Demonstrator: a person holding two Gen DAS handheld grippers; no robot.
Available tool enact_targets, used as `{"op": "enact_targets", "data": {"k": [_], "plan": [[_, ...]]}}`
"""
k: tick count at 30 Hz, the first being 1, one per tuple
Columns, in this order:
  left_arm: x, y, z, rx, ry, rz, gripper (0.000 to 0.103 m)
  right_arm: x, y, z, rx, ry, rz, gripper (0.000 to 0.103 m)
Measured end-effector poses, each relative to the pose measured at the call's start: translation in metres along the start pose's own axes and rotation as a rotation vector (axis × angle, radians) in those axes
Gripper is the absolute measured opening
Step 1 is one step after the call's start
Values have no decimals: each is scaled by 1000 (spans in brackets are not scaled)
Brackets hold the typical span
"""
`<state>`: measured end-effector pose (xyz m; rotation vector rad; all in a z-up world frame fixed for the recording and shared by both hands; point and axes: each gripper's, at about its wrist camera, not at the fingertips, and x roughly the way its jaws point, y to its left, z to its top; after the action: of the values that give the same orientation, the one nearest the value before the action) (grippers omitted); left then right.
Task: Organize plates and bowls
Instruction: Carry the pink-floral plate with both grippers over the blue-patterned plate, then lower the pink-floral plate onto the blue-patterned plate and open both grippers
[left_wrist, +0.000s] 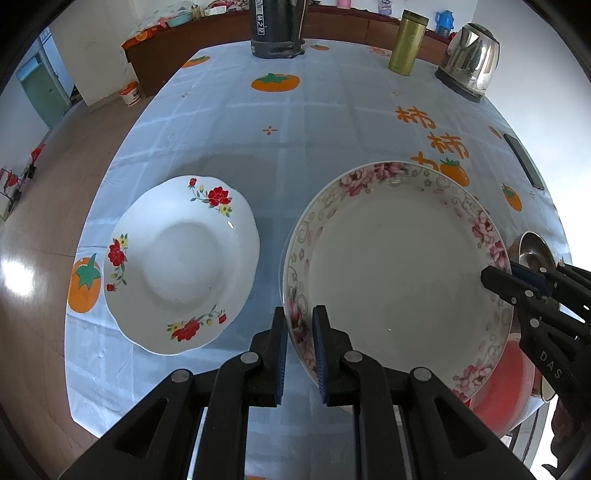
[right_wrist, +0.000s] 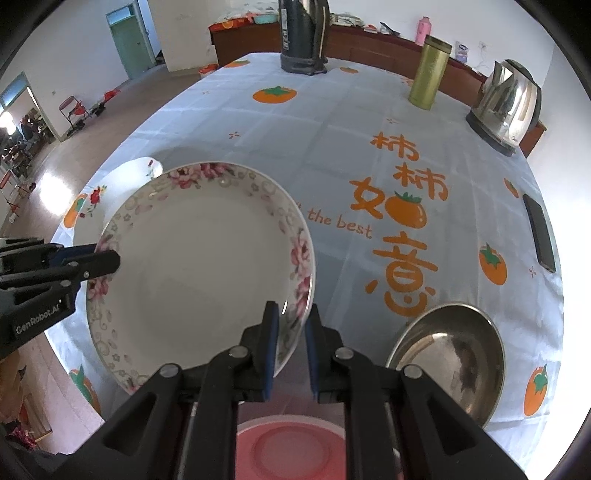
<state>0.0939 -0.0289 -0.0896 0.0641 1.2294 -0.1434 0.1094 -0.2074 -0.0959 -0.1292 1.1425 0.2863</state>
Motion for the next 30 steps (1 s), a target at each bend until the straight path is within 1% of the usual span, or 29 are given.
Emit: {"op": "enact_targets", "data": {"k": [17, 30], "plan": [[16, 0, 3, -6, 8, 4, 15, 18, -4, 7, -5, 26, -9, 14], [27, 0, 0, -5, 24, 0, 15, 33, -4, 4, -2, 54, -14, 14]]}}
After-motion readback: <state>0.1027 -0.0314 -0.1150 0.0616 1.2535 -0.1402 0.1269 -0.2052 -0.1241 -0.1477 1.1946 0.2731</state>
